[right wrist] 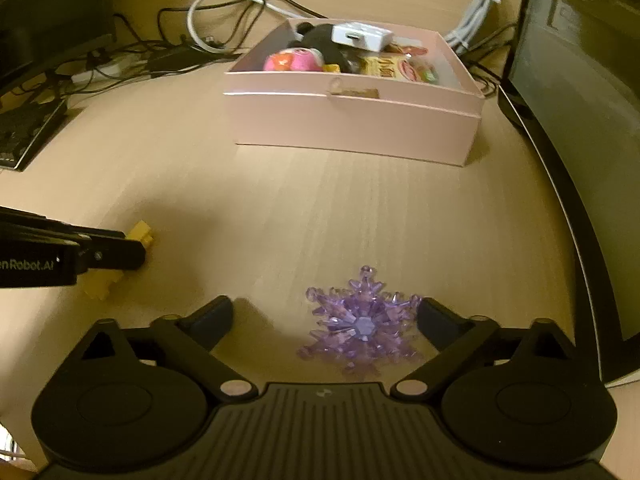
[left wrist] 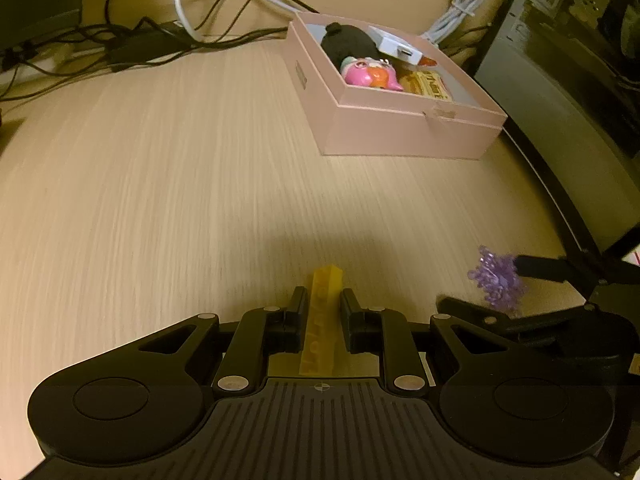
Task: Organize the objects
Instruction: 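Close the right tool on the purple star toy while the left tool holds the yellow brick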
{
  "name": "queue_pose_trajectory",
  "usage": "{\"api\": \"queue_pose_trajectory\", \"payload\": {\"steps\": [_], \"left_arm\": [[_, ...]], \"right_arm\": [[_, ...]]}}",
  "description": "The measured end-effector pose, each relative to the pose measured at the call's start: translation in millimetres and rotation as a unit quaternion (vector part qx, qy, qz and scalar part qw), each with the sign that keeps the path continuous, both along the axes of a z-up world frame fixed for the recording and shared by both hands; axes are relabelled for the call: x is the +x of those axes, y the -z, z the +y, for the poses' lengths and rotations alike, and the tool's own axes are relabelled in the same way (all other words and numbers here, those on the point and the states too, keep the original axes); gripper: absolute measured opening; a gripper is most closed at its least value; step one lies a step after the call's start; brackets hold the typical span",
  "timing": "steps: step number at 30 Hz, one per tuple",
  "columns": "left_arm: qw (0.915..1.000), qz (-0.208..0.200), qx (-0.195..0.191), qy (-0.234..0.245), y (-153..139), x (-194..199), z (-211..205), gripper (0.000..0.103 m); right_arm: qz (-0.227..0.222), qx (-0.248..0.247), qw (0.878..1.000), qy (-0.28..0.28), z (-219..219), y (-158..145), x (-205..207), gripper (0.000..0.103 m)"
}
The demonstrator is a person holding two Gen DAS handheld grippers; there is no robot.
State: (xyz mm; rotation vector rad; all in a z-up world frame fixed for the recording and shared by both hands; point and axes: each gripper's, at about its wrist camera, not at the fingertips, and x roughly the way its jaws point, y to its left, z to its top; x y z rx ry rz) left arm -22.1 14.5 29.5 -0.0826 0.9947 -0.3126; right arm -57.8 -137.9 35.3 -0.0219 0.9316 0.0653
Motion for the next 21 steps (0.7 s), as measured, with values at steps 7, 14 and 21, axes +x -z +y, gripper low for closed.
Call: {"api": "queue_pose_trajectory", "payload": {"steps": [7, 14, 21], "left_arm": [[0.9996, 0.000, -0.004, 0.027, 0, -14, 6, 0.021], [0.9981, 0.009, -0.013, 0.059, -1, -25, 8, 0.021], [0.9962, 0.012, -0.015, 0.085, -9, -29, 13, 0.023]], "right_arm": [[-0.003, 0.001, 1.000, -0.009, 2, 0, 0, 0.094], [-0.009, 0.002, 1.000, -0.009, 2, 1, -1, 0.097], [-0.012, 0.002, 1.000, -0.013, 0, 3, -4, 0.102]]}}
